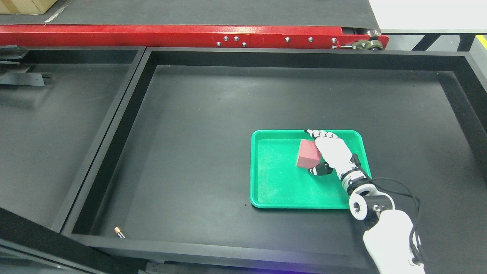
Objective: Pick pink block from left shelf to tray
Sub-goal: 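Close the right hand fingers around the pink cube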
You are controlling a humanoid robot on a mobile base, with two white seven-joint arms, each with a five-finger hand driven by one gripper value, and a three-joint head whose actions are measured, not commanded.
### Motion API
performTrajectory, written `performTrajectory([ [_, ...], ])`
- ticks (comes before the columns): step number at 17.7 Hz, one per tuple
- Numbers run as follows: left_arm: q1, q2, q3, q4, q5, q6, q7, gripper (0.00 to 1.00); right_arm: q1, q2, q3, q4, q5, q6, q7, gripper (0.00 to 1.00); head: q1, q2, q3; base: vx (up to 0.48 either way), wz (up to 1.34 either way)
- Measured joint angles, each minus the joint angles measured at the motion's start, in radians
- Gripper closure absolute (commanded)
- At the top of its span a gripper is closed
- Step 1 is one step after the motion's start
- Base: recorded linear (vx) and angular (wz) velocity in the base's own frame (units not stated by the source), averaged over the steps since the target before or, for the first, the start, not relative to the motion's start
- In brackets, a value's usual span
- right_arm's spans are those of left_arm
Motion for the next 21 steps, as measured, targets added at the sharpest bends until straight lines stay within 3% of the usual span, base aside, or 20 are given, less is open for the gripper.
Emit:
performTrajectory([
  [7,0.0,0.0,0.0,0.0,0.0,0.0,0.0,0.0,-0.006,-0.01,0.0,0.003,-0.007,0.003,0.031,0.05,0.0,0.0,0.0,0.0,0.0],
  [10,0.0,0.0,0.0,0.0,0.0,0.0,0.0,0.0,-0.007,-0.012,0.0,0.003,-0.008,0.003,0.033,0.21,0.0,0.0,0.0,0.0,0.0],
  [20,0.0,0.0,0.0,0.0,0.0,0.0,0.0,0.0,-0.007,-0.017,-0.007,0.005,-0.01,-0.075,-0.023,0.95,0.0,0.0,0.0,0.0,0.0],
  [21,0.0,0.0,0.0,0.0,0.0,0.0,0.0,0.0,-0.007,-0.017,-0.01,0.005,-0.013,-0.088,-0.036,0.96,0.0,0.0,0.0,0.0,0.0],
])
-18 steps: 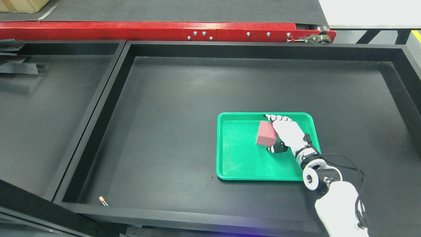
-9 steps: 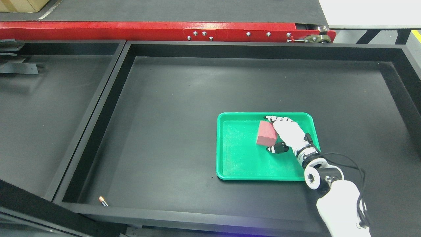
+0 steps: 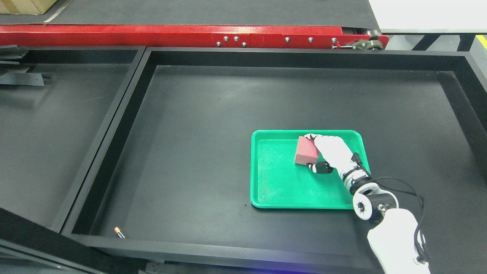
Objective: Pick pink block from left shelf to tray
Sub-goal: 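Close the right hand fingers around the pink cube, then lift the pink cube up out of the green tray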
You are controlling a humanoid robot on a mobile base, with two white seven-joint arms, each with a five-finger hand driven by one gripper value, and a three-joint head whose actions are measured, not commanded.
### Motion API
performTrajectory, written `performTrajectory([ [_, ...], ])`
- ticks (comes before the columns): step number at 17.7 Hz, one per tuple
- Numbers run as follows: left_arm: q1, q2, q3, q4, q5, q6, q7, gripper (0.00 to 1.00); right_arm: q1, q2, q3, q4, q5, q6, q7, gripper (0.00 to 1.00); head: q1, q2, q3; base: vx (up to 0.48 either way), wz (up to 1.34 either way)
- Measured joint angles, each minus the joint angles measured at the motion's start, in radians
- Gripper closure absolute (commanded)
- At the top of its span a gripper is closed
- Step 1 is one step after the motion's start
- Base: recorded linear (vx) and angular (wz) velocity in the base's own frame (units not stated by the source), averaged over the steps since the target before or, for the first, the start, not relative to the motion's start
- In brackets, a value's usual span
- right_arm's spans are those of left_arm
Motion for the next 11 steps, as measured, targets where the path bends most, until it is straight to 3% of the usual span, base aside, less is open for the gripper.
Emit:
performTrajectory([
  [11,0.0,0.0,0.0,0.0,0.0,0.0,0.0,0.0,0.078,-0.002,-0.106,-0.084,-0.128,-0.278,-0.243,0.96,0.0,0.0,0.0,-0.001,0.0],
])
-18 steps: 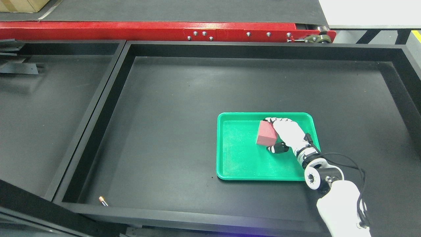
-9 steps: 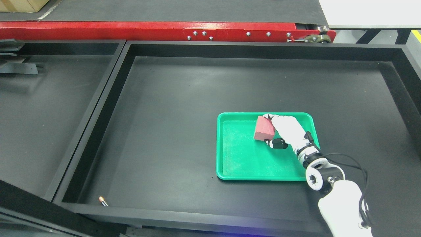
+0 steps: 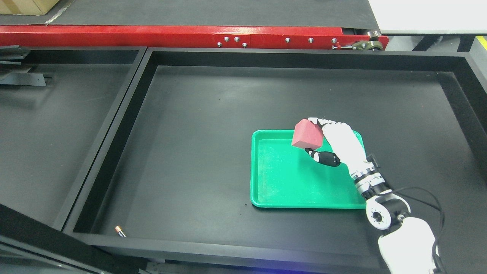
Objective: Pick pink block from left shelf to tray
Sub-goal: 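Lift the pink cube up out of the green tray, then carry the pink cube in the right hand toward the blue tray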
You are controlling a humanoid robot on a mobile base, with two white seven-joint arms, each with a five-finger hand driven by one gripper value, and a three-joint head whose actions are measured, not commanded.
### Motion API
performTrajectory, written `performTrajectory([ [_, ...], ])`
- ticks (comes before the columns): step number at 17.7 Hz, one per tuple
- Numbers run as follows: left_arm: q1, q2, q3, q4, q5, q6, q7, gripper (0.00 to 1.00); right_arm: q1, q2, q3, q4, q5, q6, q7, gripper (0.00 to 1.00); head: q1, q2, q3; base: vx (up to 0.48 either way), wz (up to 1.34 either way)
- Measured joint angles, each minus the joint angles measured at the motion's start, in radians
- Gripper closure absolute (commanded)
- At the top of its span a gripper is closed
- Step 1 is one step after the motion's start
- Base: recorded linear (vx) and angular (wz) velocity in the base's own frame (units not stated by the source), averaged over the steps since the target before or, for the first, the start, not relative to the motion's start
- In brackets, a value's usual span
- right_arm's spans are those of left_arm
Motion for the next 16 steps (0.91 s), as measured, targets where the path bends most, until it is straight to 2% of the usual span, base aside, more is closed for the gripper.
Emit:
performTrajectory([
  [2,0.0,0.0,0.0,0.0,0.0,0.0,0.0,0.0,0.021,0.001,-0.015,-0.022,-0.01,-0.038,-0.063,0.96,0.0,0.0,0.0,-0.039,0.06],
  [7,0.0,0.0,0.0,0.0,0.0,0.0,0.0,0.0,0.065,0.003,-0.037,-0.06,-0.021,-0.058,-0.172,0.96,0.0,0.0,0.0,-0.085,0.12],
  [16,0.0,0.0,0.0,0.0,0.0,0.0,0.0,0.0,0.115,0.006,-0.061,-0.105,-0.029,-0.063,-0.194,0.96,0.0,0.0,0.0,-0.098,0.22],
])
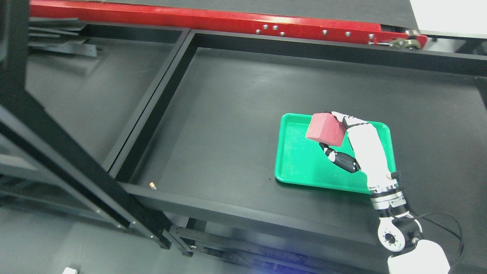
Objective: Pick pink block from left shelf to tray
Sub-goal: 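Carry the pink cube in the right hand toward the blue tray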
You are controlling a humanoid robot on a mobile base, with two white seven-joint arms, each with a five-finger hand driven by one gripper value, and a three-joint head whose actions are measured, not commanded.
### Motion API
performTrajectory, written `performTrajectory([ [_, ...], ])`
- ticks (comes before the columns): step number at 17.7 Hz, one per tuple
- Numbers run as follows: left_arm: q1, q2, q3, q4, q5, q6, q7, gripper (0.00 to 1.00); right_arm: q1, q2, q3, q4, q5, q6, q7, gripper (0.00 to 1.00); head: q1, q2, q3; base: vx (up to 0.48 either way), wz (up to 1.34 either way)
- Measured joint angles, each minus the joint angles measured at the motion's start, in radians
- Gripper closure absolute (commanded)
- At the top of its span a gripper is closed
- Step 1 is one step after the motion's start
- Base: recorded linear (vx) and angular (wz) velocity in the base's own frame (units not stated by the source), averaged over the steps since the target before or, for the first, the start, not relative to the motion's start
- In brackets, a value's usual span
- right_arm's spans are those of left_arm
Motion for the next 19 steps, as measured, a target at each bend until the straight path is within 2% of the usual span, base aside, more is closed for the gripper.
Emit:
performTrajectory([
  [8,0.0,0.0,0.0,0.0,0.0,0.0,0.0,0.0,0.008,-0.001,-0.009,-0.024,-0.002,0.0,-0.001,0.96,0.0,0.0,0.0,-0.158,0.61],
  [19,0.0,0.0,0.0,0.0,0.0,0.0,0.0,0.0,0.01,-0.001,-0.013,-0.045,-0.006,0.0,-0.003,0.95,0.0,0.0,0.0,-0.222,0.88],
])
